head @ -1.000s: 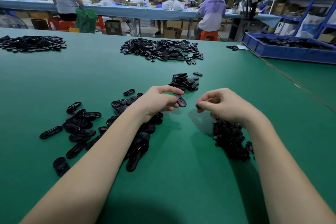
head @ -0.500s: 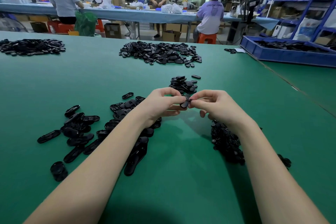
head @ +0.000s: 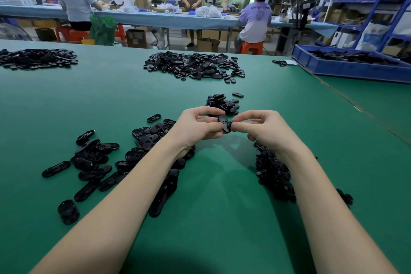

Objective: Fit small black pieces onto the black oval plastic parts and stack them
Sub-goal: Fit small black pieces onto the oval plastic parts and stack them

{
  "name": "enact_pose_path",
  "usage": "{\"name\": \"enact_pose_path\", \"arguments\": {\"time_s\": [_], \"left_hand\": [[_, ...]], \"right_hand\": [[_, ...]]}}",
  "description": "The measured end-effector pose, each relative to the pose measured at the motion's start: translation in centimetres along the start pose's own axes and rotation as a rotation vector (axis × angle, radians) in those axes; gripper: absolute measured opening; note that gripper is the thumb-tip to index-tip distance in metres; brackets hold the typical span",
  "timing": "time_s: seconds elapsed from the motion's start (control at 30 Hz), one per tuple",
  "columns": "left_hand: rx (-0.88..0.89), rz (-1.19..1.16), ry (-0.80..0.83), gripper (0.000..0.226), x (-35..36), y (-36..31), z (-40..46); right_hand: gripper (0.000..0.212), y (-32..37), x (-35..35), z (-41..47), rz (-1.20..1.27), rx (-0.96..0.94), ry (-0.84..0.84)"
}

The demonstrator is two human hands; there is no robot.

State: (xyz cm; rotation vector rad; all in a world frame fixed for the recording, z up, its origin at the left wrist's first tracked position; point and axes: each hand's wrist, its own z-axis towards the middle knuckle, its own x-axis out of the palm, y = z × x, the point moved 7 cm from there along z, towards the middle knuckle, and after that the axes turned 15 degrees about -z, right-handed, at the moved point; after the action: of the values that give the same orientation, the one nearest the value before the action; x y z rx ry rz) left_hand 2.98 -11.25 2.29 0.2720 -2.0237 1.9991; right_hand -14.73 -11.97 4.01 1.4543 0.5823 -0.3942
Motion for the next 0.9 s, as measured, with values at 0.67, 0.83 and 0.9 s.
{"name": "enact_pose_path", "arguments": {"time_s": [0.67, 0.83, 0.9], "left_hand": [[0.098, 0.095, 0.098, 0.023, 0.92, -0.56, -0.32], [0.078, 0.101, 0.105, 0.023, 0.95, -0.38, -0.32], [0.071, 0.099, 0.108, 0.023, 0.98, -0.33, -0.36]], "right_hand": [[0.022, -0.97, -0.36, 0.25, -0.026, 0.09, -0.045], [0.023, -0.86, -0.33, 0.25, -0.032, 0.083, -0.043], [0.023, -0.81, -0.33, 0.25, -0.043, 0.081, -0.042]]}}
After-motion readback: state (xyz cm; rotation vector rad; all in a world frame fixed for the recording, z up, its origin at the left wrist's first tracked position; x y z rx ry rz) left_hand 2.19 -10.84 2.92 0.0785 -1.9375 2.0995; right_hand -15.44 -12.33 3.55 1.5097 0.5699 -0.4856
